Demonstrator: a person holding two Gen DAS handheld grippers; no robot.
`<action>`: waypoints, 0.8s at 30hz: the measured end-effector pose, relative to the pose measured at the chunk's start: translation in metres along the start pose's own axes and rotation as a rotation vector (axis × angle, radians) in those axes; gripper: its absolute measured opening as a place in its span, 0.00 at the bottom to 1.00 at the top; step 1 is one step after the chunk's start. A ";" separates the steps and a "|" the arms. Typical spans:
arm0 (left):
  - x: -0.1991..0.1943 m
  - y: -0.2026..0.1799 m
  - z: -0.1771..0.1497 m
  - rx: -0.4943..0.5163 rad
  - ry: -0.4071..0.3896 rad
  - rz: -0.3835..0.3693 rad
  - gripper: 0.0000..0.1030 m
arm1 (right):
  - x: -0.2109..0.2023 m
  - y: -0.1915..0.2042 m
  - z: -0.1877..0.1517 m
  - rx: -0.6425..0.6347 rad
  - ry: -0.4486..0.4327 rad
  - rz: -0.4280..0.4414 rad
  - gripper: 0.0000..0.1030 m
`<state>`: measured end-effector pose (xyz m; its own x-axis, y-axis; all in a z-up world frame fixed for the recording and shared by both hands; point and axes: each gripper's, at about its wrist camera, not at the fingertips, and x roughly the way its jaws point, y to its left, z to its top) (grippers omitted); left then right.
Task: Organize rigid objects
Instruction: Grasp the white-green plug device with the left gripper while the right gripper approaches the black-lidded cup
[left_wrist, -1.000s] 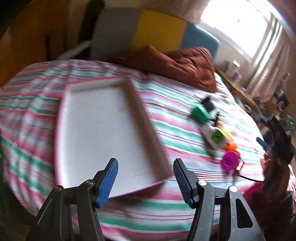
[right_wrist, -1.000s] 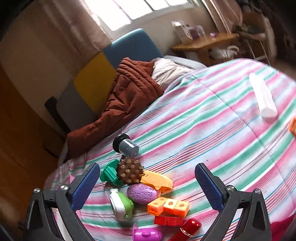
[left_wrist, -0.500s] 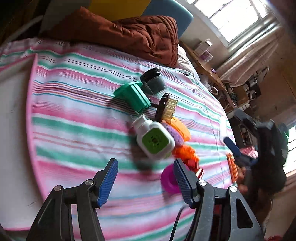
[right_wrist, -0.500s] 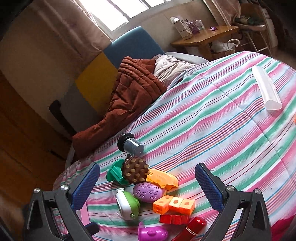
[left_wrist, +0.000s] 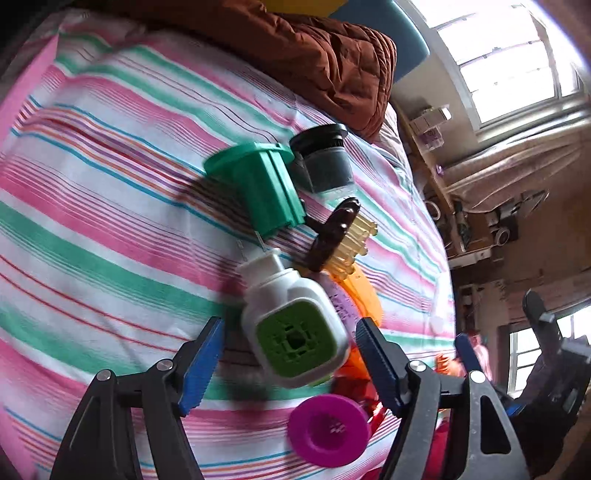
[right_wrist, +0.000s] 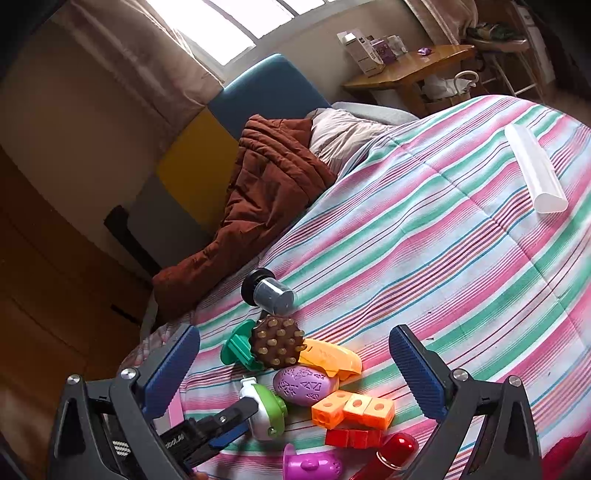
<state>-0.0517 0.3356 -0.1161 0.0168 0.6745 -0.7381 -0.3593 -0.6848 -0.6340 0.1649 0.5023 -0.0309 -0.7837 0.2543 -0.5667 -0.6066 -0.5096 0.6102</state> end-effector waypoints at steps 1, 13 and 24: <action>0.003 -0.002 0.000 0.006 -0.004 0.009 0.72 | 0.000 0.000 0.000 -0.001 -0.002 0.001 1.00; -0.003 -0.010 -0.006 0.154 0.005 0.108 0.55 | 0.012 0.002 -0.003 -0.030 0.055 -0.041 1.00; -0.049 0.004 -0.047 0.417 0.026 0.219 0.55 | 0.030 0.017 -0.019 -0.132 0.165 -0.093 1.00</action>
<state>-0.0103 0.2870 -0.0927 -0.0798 0.5156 -0.8531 -0.7010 -0.6374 -0.3197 0.1335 0.4862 -0.0483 -0.6861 0.1730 -0.7066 -0.6441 -0.5960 0.4795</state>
